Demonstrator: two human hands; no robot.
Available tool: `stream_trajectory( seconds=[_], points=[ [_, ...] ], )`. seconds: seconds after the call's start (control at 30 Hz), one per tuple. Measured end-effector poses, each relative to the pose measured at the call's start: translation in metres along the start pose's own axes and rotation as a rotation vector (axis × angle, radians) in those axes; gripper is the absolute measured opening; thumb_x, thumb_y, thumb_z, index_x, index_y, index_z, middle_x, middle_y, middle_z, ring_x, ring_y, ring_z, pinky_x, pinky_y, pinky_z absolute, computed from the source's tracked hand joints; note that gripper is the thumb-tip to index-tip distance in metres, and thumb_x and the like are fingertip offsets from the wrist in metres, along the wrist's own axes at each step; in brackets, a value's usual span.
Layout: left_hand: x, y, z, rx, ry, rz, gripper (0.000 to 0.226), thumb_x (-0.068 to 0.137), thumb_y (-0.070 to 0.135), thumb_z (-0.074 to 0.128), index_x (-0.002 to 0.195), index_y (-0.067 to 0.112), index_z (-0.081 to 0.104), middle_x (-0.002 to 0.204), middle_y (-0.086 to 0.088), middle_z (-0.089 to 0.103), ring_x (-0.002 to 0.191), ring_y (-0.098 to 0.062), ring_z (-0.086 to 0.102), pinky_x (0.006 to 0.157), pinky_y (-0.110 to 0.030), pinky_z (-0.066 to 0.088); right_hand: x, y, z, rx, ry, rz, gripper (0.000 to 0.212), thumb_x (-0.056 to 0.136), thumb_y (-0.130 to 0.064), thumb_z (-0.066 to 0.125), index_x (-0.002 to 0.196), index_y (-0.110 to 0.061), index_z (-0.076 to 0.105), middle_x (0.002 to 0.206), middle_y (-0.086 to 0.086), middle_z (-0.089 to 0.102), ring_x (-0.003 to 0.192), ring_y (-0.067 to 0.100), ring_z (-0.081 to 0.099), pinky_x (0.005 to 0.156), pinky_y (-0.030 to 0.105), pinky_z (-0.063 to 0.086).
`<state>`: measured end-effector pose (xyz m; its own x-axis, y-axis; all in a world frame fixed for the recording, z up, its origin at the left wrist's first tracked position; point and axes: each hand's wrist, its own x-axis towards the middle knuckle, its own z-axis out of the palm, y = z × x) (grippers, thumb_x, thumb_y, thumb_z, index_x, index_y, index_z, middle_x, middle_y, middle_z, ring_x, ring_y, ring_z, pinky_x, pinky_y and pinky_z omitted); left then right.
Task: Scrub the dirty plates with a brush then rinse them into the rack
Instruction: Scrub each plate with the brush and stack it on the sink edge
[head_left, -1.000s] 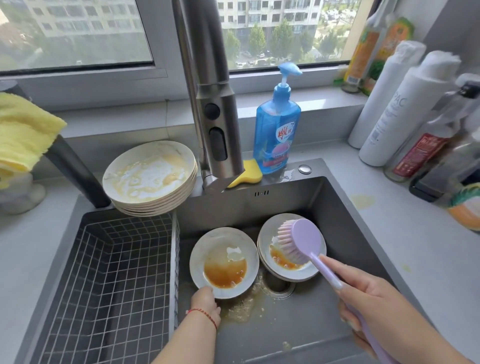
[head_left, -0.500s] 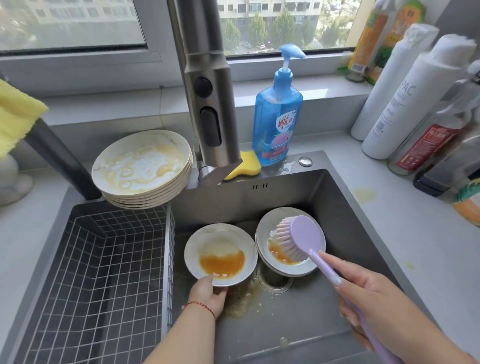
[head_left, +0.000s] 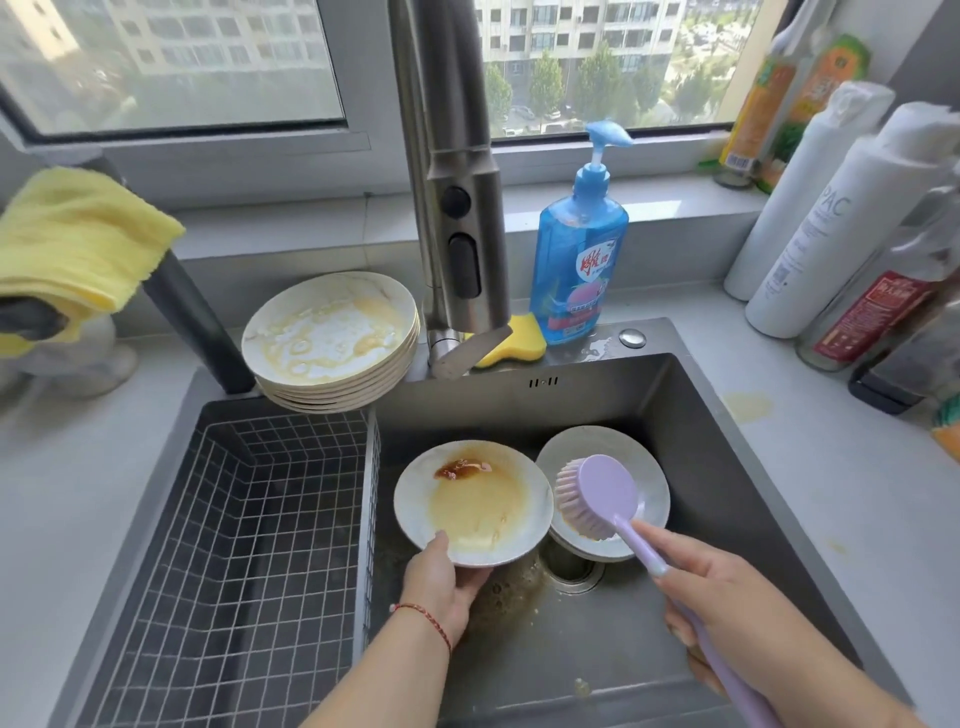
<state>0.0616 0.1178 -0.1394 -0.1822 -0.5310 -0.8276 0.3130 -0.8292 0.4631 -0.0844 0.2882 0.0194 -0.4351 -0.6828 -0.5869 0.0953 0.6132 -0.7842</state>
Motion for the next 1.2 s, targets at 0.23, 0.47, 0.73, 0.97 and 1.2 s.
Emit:
stream_trajectory(
  seconds=[0.23,0.47,0.73,0.97,1.2],
  points=[
    [-0.035,0.007,-0.011,0.207,-0.158,0.122,0.043,0.102,0.047,0.042,0.127,0.017,0.058,0.119,-0.014,0.068,0.109,-0.034,0.065,0.081,-0.054,0.059,0.008,-0.010,0.024,-0.268,-0.127,-0.031,0.048,0.094,-0.010,0.040,0.126,-0.041,0.055,0.051,0.000,0.046,0.046,0.013,0.041,0.047,0.025,0.037],
    [-0.062,0.003,-0.021,0.362,-0.255,0.229,0.055,0.095,0.065,0.035,0.128,0.026,0.056,0.111,-0.010,0.074,0.097,-0.032,0.073,0.085,-0.060,0.056,0.019,-0.020,0.061,-0.467,-0.296,-0.081,0.040,0.095,-0.014,0.039,0.122,-0.036,0.057,0.052,-0.007,0.050,0.041,0.000,0.046,0.051,0.008,0.041],
    [-0.081,0.003,-0.031,0.403,-0.266,0.314,0.037,0.104,0.050,0.028,0.124,0.031,0.054,0.108,-0.002,0.074,0.093,-0.027,0.073,0.063,-0.051,0.060,0.038,-0.035,0.048,-0.854,-0.035,-0.138,0.033,0.098,-0.020,0.040,0.128,-0.014,0.053,0.091,0.006,0.066,0.073,0.021,0.057,0.072,0.028,0.050],
    [-0.079,0.016,-0.043,0.460,-0.224,0.377,0.049,0.094,0.064,0.035,0.127,0.033,0.054,0.119,-0.002,0.070,0.104,-0.030,0.070,0.075,-0.061,0.058,0.005,-0.041,0.040,-1.246,-0.367,-0.025,0.032,0.097,-0.010,0.042,0.126,-0.002,0.055,0.092,0.007,0.054,0.074,0.015,0.049,0.071,0.023,0.052],
    [-0.083,0.017,-0.047,0.530,-0.314,0.392,0.057,0.086,0.065,0.036,0.126,0.029,0.055,0.122,-0.002,0.069,0.111,-0.023,0.067,0.083,-0.043,0.059,-0.002,-0.045,0.055,-0.783,-0.516,0.016,0.047,0.091,-0.014,0.037,0.126,-0.037,0.059,0.057,0.002,0.050,0.032,0.015,0.038,0.035,0.018,0.037]
  ],
)
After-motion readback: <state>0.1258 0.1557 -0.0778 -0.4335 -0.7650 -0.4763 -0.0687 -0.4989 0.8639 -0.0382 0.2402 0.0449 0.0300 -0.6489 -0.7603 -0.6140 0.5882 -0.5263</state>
